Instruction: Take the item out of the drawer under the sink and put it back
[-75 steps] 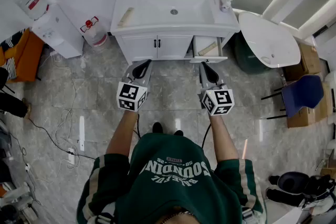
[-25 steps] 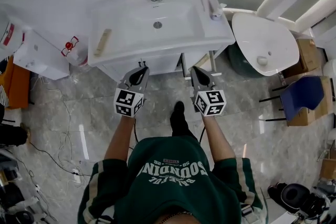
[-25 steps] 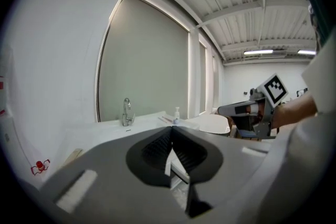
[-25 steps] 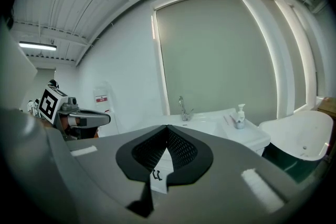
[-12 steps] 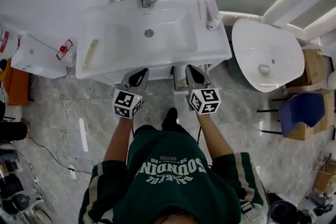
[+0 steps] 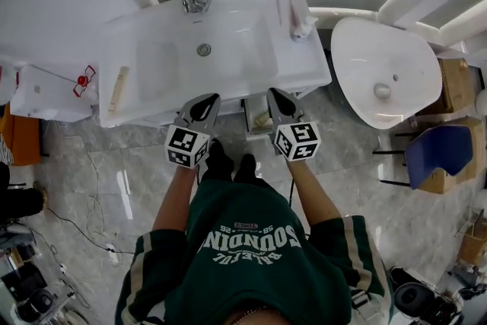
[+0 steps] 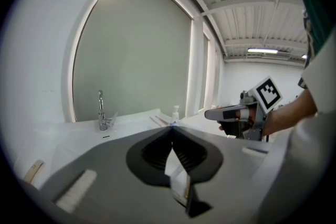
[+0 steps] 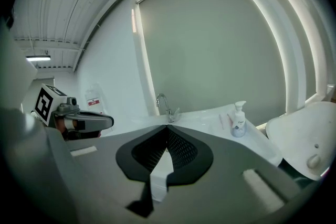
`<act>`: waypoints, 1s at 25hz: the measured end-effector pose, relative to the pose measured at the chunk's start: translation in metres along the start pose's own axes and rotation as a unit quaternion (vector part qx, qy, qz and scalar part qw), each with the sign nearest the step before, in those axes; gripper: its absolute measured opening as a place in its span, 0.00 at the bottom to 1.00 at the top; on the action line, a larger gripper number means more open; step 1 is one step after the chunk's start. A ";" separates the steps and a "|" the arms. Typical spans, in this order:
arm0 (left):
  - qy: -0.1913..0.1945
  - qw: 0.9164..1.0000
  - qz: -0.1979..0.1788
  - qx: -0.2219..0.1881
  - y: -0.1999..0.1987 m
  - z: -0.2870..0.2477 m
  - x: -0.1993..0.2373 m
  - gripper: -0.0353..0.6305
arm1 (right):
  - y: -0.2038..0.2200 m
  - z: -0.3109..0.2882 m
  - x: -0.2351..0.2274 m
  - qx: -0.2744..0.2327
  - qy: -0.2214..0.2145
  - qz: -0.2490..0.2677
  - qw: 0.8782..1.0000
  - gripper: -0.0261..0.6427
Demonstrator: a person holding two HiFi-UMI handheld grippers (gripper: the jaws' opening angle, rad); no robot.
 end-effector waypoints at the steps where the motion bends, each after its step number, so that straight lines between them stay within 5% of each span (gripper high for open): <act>1: 0.004 1.000 -0.001 0.000 -0.001 -0.005 0.001 0.13 | 0.000 -0.002 -0.004 0.000 0.005 -0.002 1.000 0.04; 12: 0.059 0.998 0.005 0.033 0.018 -0.044 -0.013 0.13 | 0.028 0.006 -0.043 0.021 0.055 -0.035 0.998 0.04; 25: 0.119 0.988 0.017 0.092 0.074 -0.059 -0.048 0.13 | 0.145 0.018 -0.079 0.139 0.127 -0.102 0.977 0.07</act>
Point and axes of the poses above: the fingertips, and each gripper's own axes: z backward along the fingers, x to its left, y out of its underside, the point moved 2 cm from there along z, backward along the fingers, and after that the axes turned 1 degree about -z, right-handed, at the moved point
